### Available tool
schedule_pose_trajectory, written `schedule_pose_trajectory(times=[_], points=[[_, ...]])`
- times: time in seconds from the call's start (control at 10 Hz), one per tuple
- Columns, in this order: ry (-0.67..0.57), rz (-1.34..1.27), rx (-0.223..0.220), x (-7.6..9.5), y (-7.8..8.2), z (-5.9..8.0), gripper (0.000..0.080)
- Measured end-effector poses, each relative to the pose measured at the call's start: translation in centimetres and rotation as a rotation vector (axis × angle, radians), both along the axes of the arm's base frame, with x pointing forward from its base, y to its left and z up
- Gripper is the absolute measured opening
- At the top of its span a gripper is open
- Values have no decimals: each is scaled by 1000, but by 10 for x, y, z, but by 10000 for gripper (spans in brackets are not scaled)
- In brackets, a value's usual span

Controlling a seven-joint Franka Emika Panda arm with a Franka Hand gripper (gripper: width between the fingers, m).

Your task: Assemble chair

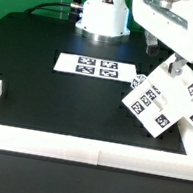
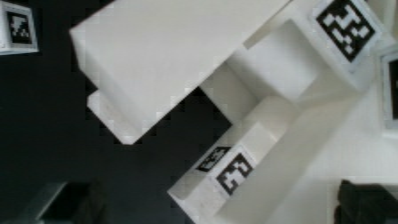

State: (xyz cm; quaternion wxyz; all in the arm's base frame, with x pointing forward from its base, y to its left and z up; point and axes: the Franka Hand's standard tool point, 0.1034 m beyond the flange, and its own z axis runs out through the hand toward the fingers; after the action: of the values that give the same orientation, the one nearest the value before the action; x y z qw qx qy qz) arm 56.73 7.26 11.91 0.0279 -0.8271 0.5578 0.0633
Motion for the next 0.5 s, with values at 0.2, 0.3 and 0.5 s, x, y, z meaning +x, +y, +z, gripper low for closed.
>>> schedule_pose_trajectory(times=[0.2,0.3,0.5], points=[[-2,12,-1,0,-6,-1,650],[-3,14,-5,0,-11,-3,650],[-26,30,-18,-2,-20,-11,650]])
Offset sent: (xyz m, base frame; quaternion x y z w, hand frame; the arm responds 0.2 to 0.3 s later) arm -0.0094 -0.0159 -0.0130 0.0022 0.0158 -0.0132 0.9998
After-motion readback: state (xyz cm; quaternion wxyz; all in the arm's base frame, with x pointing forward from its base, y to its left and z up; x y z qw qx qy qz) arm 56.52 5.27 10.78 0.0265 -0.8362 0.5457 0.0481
